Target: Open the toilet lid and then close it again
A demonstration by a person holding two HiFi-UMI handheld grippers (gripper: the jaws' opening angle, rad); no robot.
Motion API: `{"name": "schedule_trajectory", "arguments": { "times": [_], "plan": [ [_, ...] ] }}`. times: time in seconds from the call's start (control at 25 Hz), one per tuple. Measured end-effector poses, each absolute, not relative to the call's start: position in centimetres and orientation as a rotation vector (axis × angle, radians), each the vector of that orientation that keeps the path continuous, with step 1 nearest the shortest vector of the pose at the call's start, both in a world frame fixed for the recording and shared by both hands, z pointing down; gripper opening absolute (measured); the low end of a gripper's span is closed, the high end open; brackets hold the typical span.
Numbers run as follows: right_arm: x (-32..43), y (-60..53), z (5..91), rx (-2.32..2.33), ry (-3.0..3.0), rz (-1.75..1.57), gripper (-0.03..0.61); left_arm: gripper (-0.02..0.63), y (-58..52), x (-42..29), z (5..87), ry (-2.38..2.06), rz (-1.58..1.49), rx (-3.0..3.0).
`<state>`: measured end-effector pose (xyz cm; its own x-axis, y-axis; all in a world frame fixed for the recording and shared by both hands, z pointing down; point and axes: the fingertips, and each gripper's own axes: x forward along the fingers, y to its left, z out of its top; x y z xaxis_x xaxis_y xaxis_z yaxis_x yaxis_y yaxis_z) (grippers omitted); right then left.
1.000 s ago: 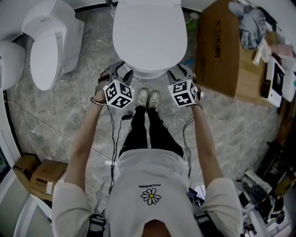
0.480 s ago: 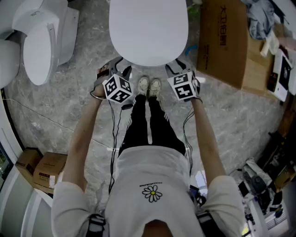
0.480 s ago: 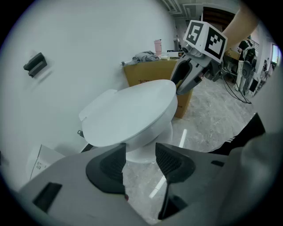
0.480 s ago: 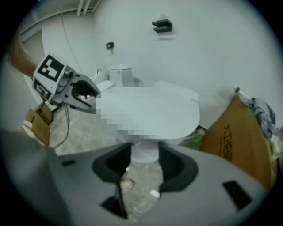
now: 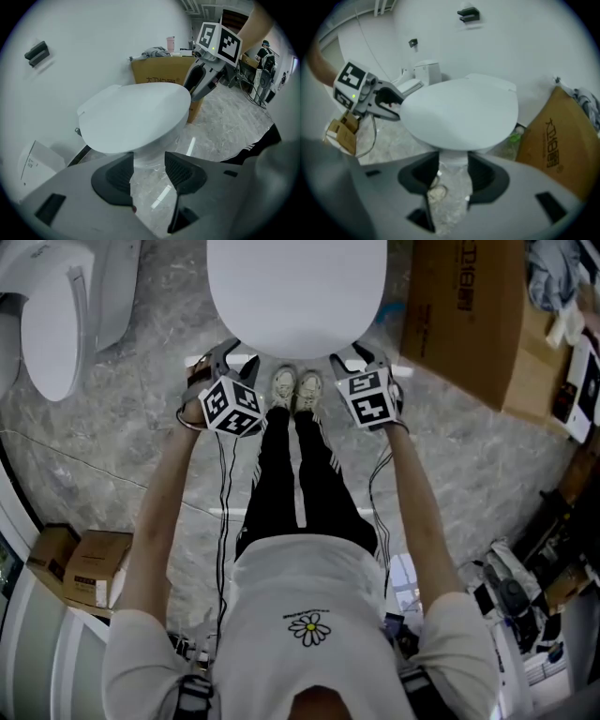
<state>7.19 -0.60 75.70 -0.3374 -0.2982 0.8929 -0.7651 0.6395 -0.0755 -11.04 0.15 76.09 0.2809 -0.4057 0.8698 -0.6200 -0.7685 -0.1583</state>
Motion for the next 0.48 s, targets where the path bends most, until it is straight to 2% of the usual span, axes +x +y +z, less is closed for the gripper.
{"name": "schedule_trajectory", "arguments": {
  "times": [0.48],
  "plan": [
    [6.6,0.7,81.8,0.813,-1.875,0.738,0.198,0.225,1.6,-11.6,82.6,-0.922,1.489,2.239]
  ]
}}
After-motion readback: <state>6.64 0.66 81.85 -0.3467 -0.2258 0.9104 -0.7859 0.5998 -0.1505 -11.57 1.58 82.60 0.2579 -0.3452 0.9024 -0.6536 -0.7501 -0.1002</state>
